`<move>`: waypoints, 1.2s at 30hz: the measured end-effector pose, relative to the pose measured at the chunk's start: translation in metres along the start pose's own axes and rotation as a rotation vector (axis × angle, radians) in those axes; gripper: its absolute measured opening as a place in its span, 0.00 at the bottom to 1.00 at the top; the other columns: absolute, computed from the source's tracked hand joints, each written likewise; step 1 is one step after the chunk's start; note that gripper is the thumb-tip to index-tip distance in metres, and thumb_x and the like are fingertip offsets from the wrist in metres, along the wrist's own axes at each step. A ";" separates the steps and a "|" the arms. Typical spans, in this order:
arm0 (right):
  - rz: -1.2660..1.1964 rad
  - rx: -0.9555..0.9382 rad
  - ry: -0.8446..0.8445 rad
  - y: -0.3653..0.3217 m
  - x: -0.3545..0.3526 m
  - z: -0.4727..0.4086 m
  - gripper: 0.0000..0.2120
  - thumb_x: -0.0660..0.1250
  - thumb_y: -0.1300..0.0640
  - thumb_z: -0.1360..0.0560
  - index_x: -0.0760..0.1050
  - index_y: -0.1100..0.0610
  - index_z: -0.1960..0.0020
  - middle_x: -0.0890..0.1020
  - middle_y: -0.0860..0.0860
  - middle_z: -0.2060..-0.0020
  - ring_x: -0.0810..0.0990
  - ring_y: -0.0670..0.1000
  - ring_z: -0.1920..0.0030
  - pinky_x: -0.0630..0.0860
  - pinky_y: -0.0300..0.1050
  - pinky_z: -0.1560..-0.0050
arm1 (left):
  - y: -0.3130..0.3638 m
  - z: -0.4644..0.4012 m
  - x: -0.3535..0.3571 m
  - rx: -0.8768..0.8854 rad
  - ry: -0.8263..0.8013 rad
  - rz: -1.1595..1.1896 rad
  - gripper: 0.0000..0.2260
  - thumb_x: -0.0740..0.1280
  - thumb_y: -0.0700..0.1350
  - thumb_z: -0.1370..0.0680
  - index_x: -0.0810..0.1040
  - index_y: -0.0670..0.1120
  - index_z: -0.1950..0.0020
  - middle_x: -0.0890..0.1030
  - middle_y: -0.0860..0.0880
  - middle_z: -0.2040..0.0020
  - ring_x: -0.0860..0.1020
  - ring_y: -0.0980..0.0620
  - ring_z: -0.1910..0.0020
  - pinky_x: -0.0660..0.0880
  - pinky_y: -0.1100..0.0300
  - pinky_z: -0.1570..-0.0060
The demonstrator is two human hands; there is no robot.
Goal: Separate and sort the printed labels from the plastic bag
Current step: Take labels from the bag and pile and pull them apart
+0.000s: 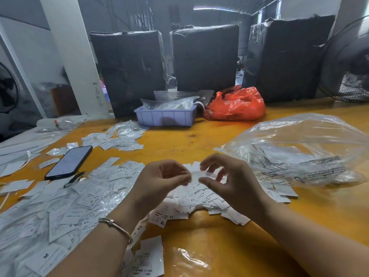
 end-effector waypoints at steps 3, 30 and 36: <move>0.047 0.101 -0.073 0.007 0.010 0.003 0.22 0.74 0.50 0.30 0.71 0.52 0.40 0.77 0.46 0.46 0.75 0.43 0.48 0.75 0.38 0.49 | -0.007 -0.003 -0.016 -0.025 0.243 -0.084 0.02 0.74 0.42 0.27 0.82 0.48 0.57 0.85 0.51 0.60 0.83 0.56 0.58 0.77 0.67 0.59; 0.108 0.210 -0.450 0.006 0.026 0.007 0.31 0.74 0.53 0.31 0.67 0.46 0.32 0.75 0.43 0.45 0.70 0.46 0.42 0.66 0.46 0.37 | -0.014 -0.003 -0.022 -0.188 0.278 0.104 0.15 0.74 0.35 0.29 0.79 0.48 0.46 0.86 0.50 0.58 0.84 0.56 0.58 0.74 0.62 0.59; -0.003 0.240 -0.427 0.008 0.025 0.006 0.15 0.75 0.59 0.33 0.80 0.52 0.46 0.76 0.46 0.53 0.72 0.47 0.46 0.70 0.49 0.42 | -0.013 -0.003 -0.019 -0.185 0.261 0.098 0.02 0.73 0.42 0.27 0.83 0.47 0.59 0.85 0.49 0.59 0.81 0.56 0.58 0.73 0.60 0.55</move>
Point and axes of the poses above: each hand's wrist, its own z-axis away from the middle knuckle, its own x-axis out of the palm, y = z × x, the point moved 4 cm from there along -z, towards the middle knuckle
